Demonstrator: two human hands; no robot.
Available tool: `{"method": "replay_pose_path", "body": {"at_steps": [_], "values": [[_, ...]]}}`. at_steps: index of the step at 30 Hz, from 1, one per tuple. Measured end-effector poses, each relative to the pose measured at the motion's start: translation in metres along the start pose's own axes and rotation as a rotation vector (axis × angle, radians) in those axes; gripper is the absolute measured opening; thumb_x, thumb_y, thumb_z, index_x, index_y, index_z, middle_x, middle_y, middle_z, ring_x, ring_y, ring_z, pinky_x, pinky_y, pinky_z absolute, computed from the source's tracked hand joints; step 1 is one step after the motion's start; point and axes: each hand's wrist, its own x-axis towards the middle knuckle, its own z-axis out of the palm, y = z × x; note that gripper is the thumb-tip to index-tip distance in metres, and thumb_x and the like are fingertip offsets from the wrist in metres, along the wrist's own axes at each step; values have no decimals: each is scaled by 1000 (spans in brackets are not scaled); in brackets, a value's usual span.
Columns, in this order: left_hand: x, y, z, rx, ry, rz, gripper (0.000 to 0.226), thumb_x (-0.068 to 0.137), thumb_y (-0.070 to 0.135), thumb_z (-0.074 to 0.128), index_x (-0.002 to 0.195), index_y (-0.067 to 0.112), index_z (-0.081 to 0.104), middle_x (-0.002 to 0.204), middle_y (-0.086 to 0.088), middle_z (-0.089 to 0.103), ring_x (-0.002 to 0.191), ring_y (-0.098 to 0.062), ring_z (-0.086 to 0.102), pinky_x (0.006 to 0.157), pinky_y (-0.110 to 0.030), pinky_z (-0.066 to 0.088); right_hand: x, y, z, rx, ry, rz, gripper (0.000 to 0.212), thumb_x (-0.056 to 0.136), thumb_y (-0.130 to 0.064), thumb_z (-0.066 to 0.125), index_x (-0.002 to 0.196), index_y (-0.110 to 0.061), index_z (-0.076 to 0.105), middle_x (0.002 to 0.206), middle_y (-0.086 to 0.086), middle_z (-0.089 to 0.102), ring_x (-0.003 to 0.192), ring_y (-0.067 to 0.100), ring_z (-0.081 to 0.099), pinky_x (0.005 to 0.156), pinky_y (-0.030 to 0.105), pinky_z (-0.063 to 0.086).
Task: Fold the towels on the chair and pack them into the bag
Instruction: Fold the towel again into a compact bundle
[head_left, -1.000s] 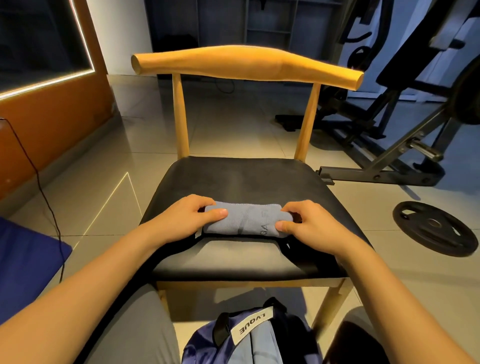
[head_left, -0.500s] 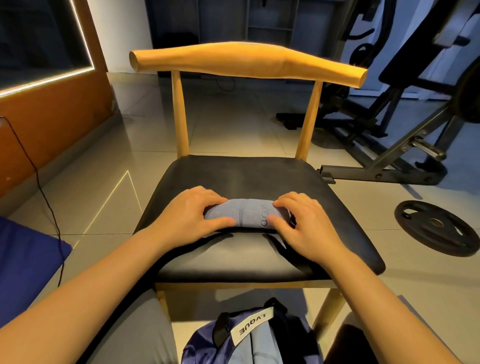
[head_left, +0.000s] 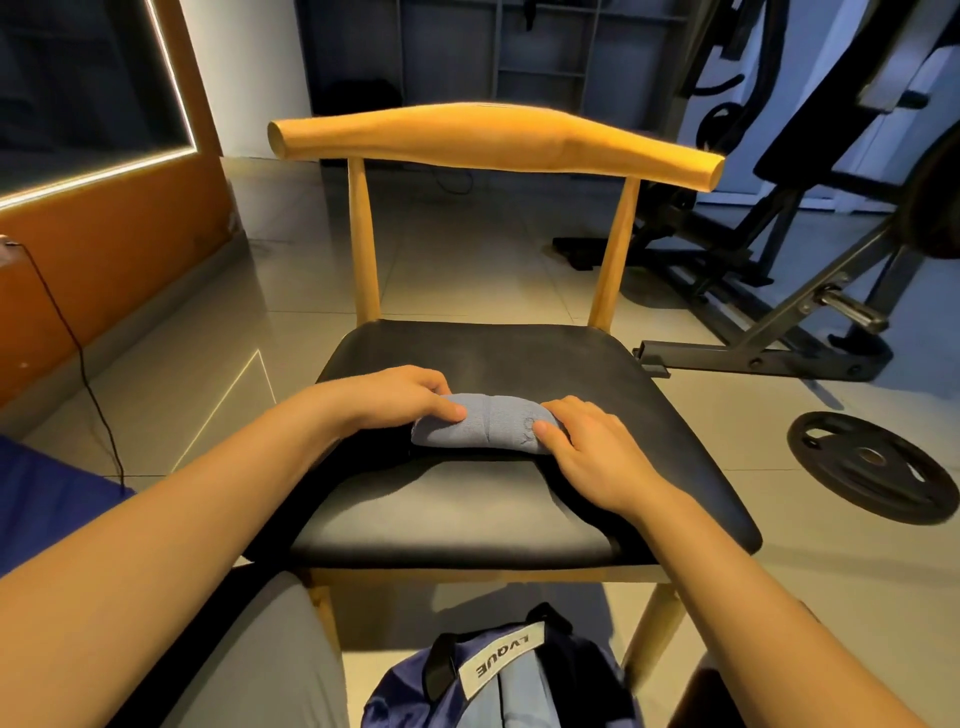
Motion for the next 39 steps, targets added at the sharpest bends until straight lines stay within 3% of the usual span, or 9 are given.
{"method": "replay_pose_path", "body": {"at_steps": [3,6,12,15,20,25,30,34,39], "values": [[-1,8,-6,-89,-71,-106,40,86,44,77,114,15,71,111,-4,68,99,-19,59,78,-28,46,-7,3,2,36,19,-13,35,108,-40,38,131,-24,59,117,-5,61,104,16,53,94,37,43],[-5,7,-6,-215,-92,-177,65,71,49,88,109,-2,73,91,-12,58,82,-20,50,72,-29,40,-11,6,5,28,51,-16,35,108,-41,38,133,-24,57,121,-6,60,105,15,52,92,33,41],[-19,2,12,-253,-24,-139,76,43,62,86,91,4,75,78,-13,57,74,-20,47,68,-30,35,-14,5,7,45,81,-26,34,107,-41,39,132,-25,57,122,-6,59,108,17,52,94,36,40],[-27,-2,22,-256,33,-100,69,53,61,84,93,5,75,92,-16,73,82,-22,62,78,-33,44,-16,5,8,58,88,-34,34,107,-42,40,132,-26,56,124,-8,59,109,15,52,95,36,42],[-40,4,40,-163,197,-46,45,90,59,65,106,17,63,104,-5,66,98,-22,63,88,-38,51,-19,3,8,63,107,-32,35,107,-40,40,134,-24,54,130,-6,59,112,16,53,98,38,43],[-57,22,55,-345,341,4,38,100,52,53,113,16,55,108,-1,61,87,-23,71,69,-36,64,-26,0,8,96,115,-24,36,107,-39,40,137,-23,53,132,-4,59,115,19,54,101,41,44],[-66,25,42,-345,430,141,27,95,43,67,105,18,68,101,-2,71,93,-17,69,76,-30,57,-39,-1,-12,143,40,-15,34,104,-44,48,132,-29,58,128,-10,61,115,12,55,99,38,47],[-98,39,19,-232,140,437,21,97,31,67,101,12,72,97,-5,73,91,-13,68,84,-32,53,-66,-15,-52,680,181,68,24,101,-39,59,113,-21,71,113,-8,71,109,7,64,97,33,48],[-117,63,35,-125,-238,507,28,95,35,66,106,10,71,105,-9,72,103,-24,68,95,-38,54,-111,-44,-51,1075,-550,104,61,89,-43,68,134,-3,59,121,11,65,111,22,63,97,35,50]]}}
